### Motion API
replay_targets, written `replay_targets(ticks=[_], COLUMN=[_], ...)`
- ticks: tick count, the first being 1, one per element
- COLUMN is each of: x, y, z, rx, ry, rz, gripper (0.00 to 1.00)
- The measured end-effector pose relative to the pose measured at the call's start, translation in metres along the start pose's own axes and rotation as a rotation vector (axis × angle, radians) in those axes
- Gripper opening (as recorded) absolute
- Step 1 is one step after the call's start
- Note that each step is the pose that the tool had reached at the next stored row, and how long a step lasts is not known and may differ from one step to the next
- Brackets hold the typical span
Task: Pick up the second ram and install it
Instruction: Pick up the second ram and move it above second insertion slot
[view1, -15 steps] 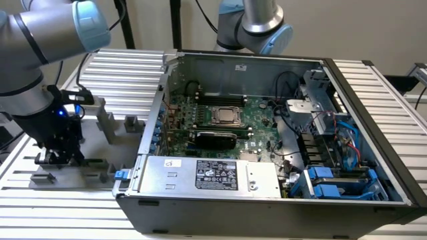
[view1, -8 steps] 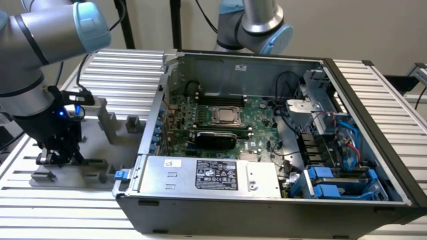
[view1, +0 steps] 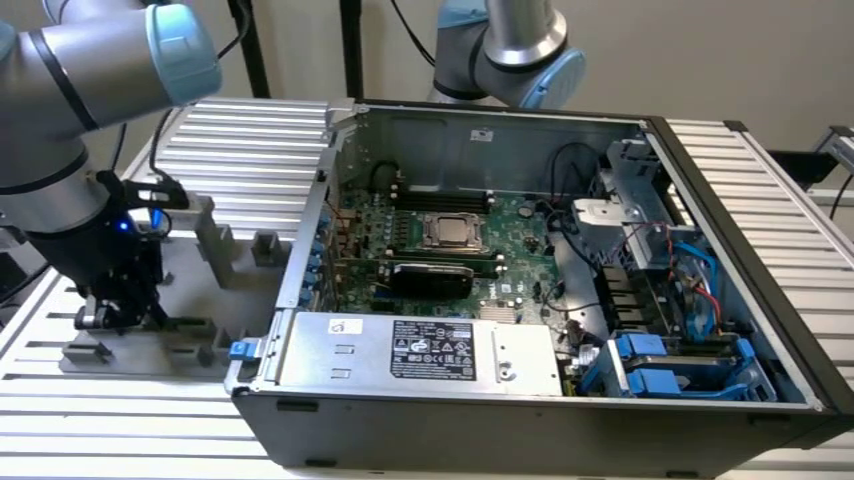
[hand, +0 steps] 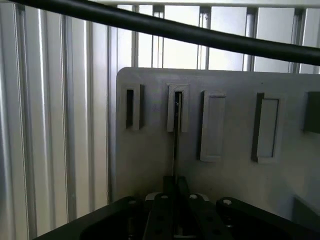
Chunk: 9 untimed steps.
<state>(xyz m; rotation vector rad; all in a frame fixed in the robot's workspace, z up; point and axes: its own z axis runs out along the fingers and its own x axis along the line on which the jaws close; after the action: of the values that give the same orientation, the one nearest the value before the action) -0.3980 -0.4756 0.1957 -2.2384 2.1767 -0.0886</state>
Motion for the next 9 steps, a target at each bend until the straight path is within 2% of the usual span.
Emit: replay_targets(ticks=[2, 5, 9], x=[0.000, 0.000, 0.001], y=[-0.0001, -0.0006, -0.0020], z=[-0.0010, -0.0072, -0.0242], rx=[-0.0002, -0.0037, -0.0093], ry=[0.0001, 0.0003, 0.0001], rz=[-0.010, -0.011, -0.011], gripper=[0.14, 0.14, 0.14])
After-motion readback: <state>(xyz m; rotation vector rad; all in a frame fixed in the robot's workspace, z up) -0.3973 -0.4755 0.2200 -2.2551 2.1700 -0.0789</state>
